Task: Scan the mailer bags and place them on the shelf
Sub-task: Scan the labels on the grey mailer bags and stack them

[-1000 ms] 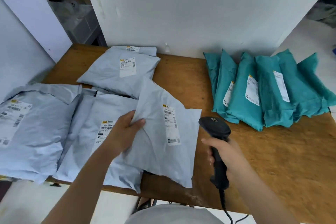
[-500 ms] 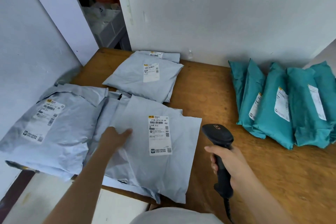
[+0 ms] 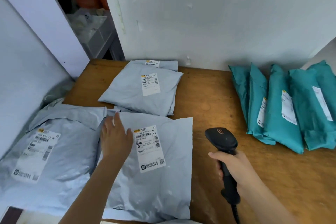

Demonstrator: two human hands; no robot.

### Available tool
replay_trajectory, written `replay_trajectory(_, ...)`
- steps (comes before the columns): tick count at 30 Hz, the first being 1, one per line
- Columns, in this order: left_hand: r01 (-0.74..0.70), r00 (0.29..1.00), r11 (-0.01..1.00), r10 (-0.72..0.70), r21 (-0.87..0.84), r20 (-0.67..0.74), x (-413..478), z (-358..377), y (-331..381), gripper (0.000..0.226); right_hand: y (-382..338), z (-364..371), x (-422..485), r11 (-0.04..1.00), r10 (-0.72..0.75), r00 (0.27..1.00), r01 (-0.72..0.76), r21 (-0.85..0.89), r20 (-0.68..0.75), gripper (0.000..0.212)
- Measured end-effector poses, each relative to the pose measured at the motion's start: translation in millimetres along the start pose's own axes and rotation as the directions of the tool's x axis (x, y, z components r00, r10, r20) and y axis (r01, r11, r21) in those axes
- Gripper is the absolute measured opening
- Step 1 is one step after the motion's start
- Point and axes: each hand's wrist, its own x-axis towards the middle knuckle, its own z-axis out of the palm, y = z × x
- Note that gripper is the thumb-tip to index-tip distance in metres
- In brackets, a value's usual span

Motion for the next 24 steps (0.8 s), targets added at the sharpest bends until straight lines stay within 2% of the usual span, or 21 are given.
replay_trajectory(1, 0.054, 0.998, 0.973, -0.047, -0.226, 0.036, 13.1, -2.4, 13.1, 0.05, -3.3, 2.7, 1.0, 1.0, -0.011, 1.0, 0.011, -0.004, -0.004, 0.036)
replay_trajectory(2, 0.175, 0.982, 0.884, -0.128, -0.433, 0.138, 30.2, -6.5, 25.6, 0.036, -6.2, 5.1, 1.7, 1.0, -0.021, 1.0, 0.021, -0.004, -0.011, 0.035)
replay_trajectory(3, 0.348, 0.935, 0.734, -0.227, -0.583, 0.272, 46.4, -9.4, 38.6, 0.027, -8.9, 6.6, 2.1, 0.999, -0.032, 0.999, 0.032, 0.001, -0.019, 0.034)
replay_trajectory(4, 0.465, 0.883, 0.602, -0.262, -0.649, 0.39, 68.9, -3.0, 44.7, 0.029, -11.6, 7.2, 2.2, 0.999, -0.042, 0.999, 0.042, 0.006, -0.029, 0.034)
replay_trajectory(7, 0.662, 0.743, 0.413, -0.25, -0.625, 0.621, 122.5, 20.3, 50.2, 0.051, -16.7, 5.2, 1.7, 0.998, -0.062, 0.995, 0.063, 0.016, -0.073, 0.038)
replay_trajectory(8, 0.723, 0.685, 0.331, -0.231, -0.607, 0.691, 138.9, 33.3, 49.1, 0.053, -16.9, 2.8, 0.3, 0.997, -0.063, 0.994, 0.066, 0.026, -0.092, 0.039)
replay_trajectory(10, 0.77, 0.634, 0.269, -0.226, -0.578, 0.74, 153.2, 48.2, 49.9, 0.049, -14.5, -4.3, -3.8, 0.996, -0.055, 0.99, 0.063, 0.058, -0.13, 0.039)
replay_trajectory(12, 0.761, 0.647, 0.271, -0.247, -0.59, 0.721, 149.9, 49.9, 59.4, 0.035, -9.3, -12.4, -9.4, 0.994, -0.038, 0.986, 0.054, 0.093, -0.16, 0.038)
replay_trajectory(14, 0.772, 0.635, 0.212, -0.254, -0.599, 0.729, 144.5, 49.9, 67.5, 0.025, -2.8, -19.2, -14.9, 0.992, -0.024, 0.983, 0.046, 0.117, -0.181, 0.038)
replay_trajectory(18, 0.819, 0.573, 0.1, -0.192, -0.565, 0.797, 134.0, 26.1, 96.2, 0.011, 8.4, -26.4, -20.7, 0.988, 0.011, 0.977, 0.022, 0.152, -0.213, 0.034)
replay_trajectory(20, 0.787, 0.616, 0.051, -0.127, -0.615, 0.778, 123.4, 4.2, 116.5, 0.018, 11.1, -26.8, -23.0, 0.986, 0.011, 0.979, 0.023, 0.165, -0.202, 0.032)
replay_trajectory(22, 0.735, 0.677, 0.012, -0.072, -0.678, 0.732, 114.7, -11.1, 133.0, 0.011, 11.0, -27.0, -24.8, 0.986, -0.005, 0.982, 0.036, 0.164, -0.188, 0.032)
replay_trajectory(24, 0.692, 0.721, -0.069, 0.017, -0.718, 0.693, 97.4, -26.4, 145.4, 0.013, 9.3, -29.7, -26.5, 0.985, -0.031, 0.984, 0.06, 0.164, -0.176, 0.032)
